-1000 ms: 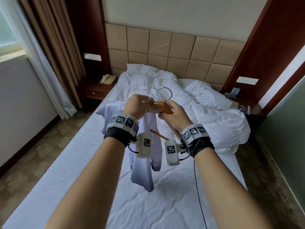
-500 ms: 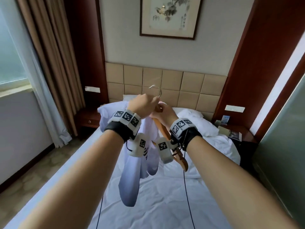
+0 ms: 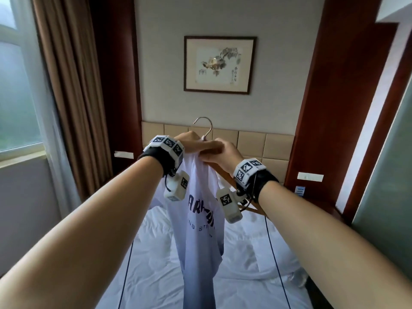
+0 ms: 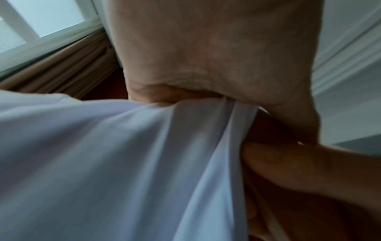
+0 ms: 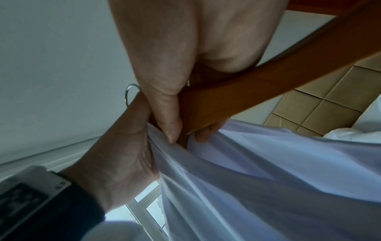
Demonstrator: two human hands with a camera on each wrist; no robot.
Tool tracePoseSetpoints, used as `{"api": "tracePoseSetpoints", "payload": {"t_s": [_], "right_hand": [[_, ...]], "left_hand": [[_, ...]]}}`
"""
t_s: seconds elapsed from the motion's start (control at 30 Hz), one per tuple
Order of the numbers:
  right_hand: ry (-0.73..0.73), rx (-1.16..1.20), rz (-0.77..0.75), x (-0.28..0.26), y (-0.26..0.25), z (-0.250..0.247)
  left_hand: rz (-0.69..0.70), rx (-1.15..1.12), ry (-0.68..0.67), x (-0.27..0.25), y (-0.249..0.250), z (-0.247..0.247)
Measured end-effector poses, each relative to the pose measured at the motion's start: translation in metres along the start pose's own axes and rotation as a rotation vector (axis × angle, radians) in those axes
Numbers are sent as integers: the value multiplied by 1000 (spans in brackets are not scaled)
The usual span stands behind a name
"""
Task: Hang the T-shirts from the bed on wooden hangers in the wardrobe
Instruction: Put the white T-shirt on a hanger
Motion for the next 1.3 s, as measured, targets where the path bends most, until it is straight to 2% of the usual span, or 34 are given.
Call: {"api": "tracePoseSetpoints", "payload": {"t_s": [0.13,0.23,0.33,0.47,0.6,0.8,0.97,1.17,1.3], "right_hand": [[21,20,-47,-6,2,-20],[10,-8,-95,-11,1,-32],[-23,3,-84,-12,3,-45],[-97,107,44,-12,14,-60],[-95,164,129,-11,23,-69],[-139,-311,198,-16,33,-69],[-129,-410,295,-16,39,-62],[-144,-566,456,-5,83,-62],[-159,-532,495,-13,76,-57]], "left_hand": [[2,-77,-80,0,20,1],[9,-149,-87,1,31,4],[19,-166,-32,0,43,6],[21,-187,70,-4,49,8],[71,-172,163,-10,54,4],[67,-94,239,-20,57,-8],[52,5,330,-31,59,-19],[27,33,401,-36,42,-33],[34,22,431,-38,27,-40]]}}
Point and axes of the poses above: each hand's wrist, its own x-axis towards the middle knuckle, its own z-axis out of the palm, y = z × x, the point moved 3 cm from there along x, towards the middle knuckle, and after that the axes turned 11 degrees about -x, right-handed, at the moved point
